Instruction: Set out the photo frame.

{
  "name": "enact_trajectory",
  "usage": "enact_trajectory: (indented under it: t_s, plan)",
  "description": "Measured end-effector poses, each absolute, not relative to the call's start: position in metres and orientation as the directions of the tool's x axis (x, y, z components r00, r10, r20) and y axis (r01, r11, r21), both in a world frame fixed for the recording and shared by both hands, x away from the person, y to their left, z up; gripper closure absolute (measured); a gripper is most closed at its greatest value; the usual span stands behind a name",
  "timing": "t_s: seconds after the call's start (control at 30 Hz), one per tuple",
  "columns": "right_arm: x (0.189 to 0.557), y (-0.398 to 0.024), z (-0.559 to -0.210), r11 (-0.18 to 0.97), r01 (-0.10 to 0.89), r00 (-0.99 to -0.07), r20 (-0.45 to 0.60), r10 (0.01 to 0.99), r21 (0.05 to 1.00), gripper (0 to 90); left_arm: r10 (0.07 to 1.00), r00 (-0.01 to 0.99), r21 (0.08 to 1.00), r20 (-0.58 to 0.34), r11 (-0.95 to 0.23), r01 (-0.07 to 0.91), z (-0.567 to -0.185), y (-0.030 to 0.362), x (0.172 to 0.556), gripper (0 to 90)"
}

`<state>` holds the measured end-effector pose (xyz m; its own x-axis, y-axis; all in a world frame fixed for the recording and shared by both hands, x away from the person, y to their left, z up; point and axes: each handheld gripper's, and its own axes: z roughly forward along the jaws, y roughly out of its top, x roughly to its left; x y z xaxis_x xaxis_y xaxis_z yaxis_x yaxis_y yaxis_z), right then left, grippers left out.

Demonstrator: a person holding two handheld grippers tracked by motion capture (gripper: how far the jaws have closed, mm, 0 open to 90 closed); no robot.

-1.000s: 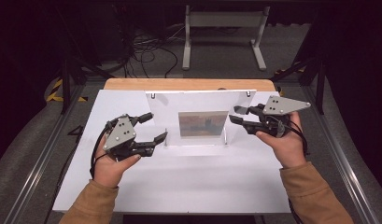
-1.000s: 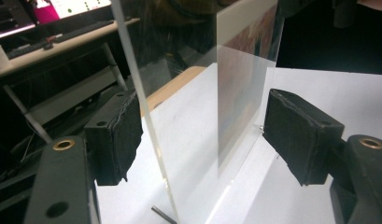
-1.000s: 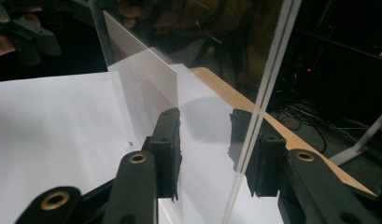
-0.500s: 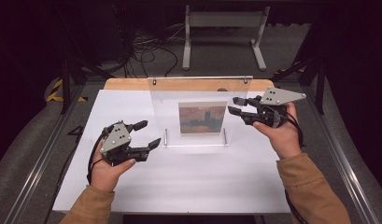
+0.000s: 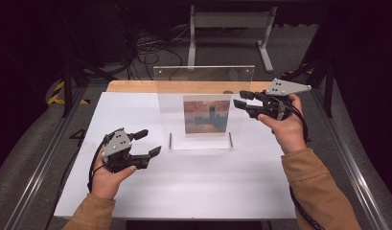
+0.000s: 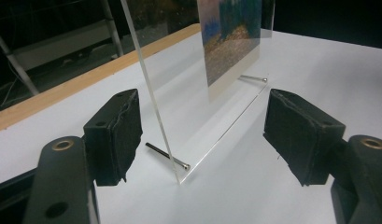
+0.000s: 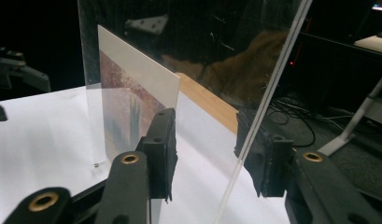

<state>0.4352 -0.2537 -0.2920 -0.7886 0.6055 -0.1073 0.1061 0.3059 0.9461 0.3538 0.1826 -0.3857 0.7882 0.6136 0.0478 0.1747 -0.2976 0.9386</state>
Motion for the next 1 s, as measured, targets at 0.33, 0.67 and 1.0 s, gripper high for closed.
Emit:
enact_trajectory:
  t_s: [0.33,0.67,1.0]
  plan:
    - [0.447,-0.255,-0.297,0.293,0.139,-0.764,-0.086,0.640,0.946,52.1,0.618,0.786,0.933,0.025,-0.296,0.204,-0.394,0.189,0.357,27.9]
    - [0.443,-0.260,-0.294,0.255,0.187,-0.710,-0.048,0.702,0.949,30.0,0.619,0.785,0.922,-0.016,-0.295,0.251,-0.401,0.193,0.359,26.0]
    - [0.409,-0.273,-0.288,0.294,0.164,-0.710,-0.094,0.698,0.942,22.9,0.631,0.776,0.912,-0.007,-0.315,0.264,-0.400,0.205,0.348,24.5]
